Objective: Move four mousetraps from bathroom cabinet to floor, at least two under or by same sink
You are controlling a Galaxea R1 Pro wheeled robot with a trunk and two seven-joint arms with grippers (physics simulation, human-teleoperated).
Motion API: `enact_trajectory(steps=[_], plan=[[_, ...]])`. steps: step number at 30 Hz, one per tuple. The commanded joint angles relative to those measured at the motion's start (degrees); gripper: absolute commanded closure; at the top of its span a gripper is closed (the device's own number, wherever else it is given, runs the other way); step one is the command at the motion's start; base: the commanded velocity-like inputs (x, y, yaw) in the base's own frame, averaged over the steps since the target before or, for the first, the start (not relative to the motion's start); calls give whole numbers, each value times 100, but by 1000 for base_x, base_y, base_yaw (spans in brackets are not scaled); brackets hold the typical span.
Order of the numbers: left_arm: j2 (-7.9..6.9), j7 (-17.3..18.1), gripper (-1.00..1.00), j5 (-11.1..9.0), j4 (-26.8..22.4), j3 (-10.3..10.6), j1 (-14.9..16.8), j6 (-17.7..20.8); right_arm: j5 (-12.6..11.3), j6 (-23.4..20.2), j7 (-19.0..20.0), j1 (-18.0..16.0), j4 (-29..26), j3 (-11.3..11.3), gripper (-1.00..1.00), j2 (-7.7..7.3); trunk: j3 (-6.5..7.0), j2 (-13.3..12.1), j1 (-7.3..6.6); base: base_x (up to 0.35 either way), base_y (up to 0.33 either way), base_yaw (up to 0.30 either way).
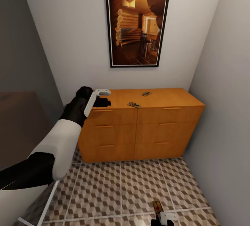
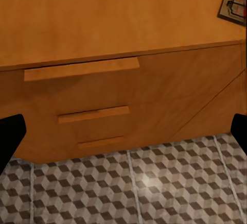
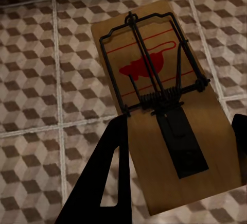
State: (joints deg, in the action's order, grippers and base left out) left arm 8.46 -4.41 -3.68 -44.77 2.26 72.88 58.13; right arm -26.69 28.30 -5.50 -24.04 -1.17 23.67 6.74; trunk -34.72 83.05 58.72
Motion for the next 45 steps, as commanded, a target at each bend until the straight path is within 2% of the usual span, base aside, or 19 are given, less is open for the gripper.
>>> enact_trajectory(steps=[1, 18, 37, 45], plan=[[-2, -45, -100, -40, -6, 11, 4, 22, -28, 10, -39, -4, 3, 50, 100, 2, -5, 3, 1, 136, 0, -197], [-2, -43, -100, -40, -6, 11, 5, 22, -21, 13, -39, -4, 2, 50, 100, 8, -5, 3, 1, 146, 12, -248], [-2, -43, -100, -40, -6, 23, 6, 22, -19, 53, -39, -4, 3, 50, 100, -15, -4, 3, 1, 88, 48, -16], [-2, -43, -100, -39, -6, 22, 6, 23, -12, 52, -39, -4, 3, 53, 100, -7, 16, 3, 1, 248, 101, -91]])
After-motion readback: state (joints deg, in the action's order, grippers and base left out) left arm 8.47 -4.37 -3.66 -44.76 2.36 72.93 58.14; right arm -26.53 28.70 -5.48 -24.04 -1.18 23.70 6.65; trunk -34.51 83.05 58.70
